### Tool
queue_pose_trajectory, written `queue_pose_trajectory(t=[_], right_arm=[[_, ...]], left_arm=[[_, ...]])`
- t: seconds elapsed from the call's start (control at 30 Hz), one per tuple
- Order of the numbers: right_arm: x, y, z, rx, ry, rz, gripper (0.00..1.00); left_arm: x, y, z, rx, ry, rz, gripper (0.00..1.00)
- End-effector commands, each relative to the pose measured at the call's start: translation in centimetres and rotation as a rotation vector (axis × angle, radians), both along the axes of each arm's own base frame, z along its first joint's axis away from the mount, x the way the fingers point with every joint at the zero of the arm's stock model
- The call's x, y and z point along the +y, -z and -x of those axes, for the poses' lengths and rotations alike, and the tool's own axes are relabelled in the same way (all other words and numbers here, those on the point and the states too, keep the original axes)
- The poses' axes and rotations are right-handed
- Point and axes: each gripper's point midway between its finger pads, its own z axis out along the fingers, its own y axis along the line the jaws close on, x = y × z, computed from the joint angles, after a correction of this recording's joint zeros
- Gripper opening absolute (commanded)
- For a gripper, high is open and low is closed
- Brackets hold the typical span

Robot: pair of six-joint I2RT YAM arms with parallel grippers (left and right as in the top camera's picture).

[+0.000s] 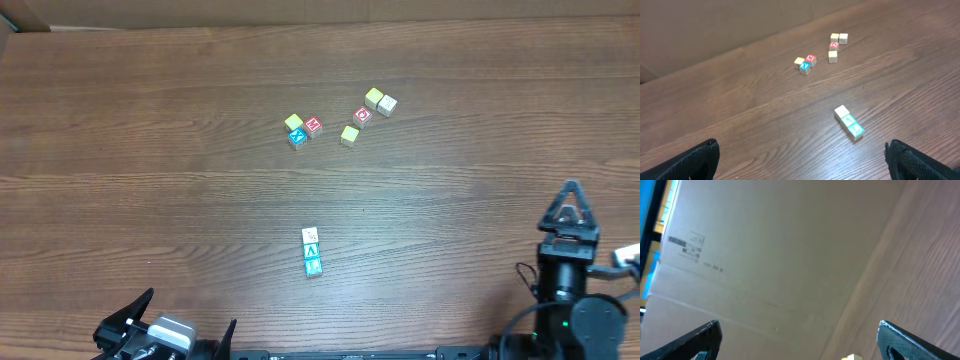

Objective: Flip 5 blocks

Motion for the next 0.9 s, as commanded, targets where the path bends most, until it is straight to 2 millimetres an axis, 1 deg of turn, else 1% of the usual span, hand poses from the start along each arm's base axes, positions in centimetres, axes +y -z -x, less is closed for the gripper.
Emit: queue_pose_trajectory(t=[0.0,0.1,0.27,0.4,0.53,0.87], right_arm=[[1.0,1.7,-0.6,-0.044,-0.066,0.007,1.0],[0.9,3.4,-1.1,-0.047,-0.059,0.007,1.0],[0.7,6.1,-1.8,0.0,-0.045,0.002,1.0],[0.9,7.6,-2.0,0.031,-0.032,0.0,1.0],[1.1,9.4,-2.3,0.07,-0.037,0.001,1.0],[2.0,9.4,-2.5,0.108,-0.085,0.266,1.0]], left_arm=[[0.0,-0.2,0.0,-0.008,0.007,-0.012,1.0],[0.0,-0.2,0.0,-0.008,0.007,-0.012,1.0],[0.0,-0.2,0.0,-0.008,0.007,-0.012,1.0],[0.0,-0.2,0.0,-0.008,0.007,-0.012,1.0],[0.0,-0.2,0.0,-0.008,0.007,-0.012,1.0],[0.0,-0.2,0.0,-0.008,0.007,-0.012,1.0]])
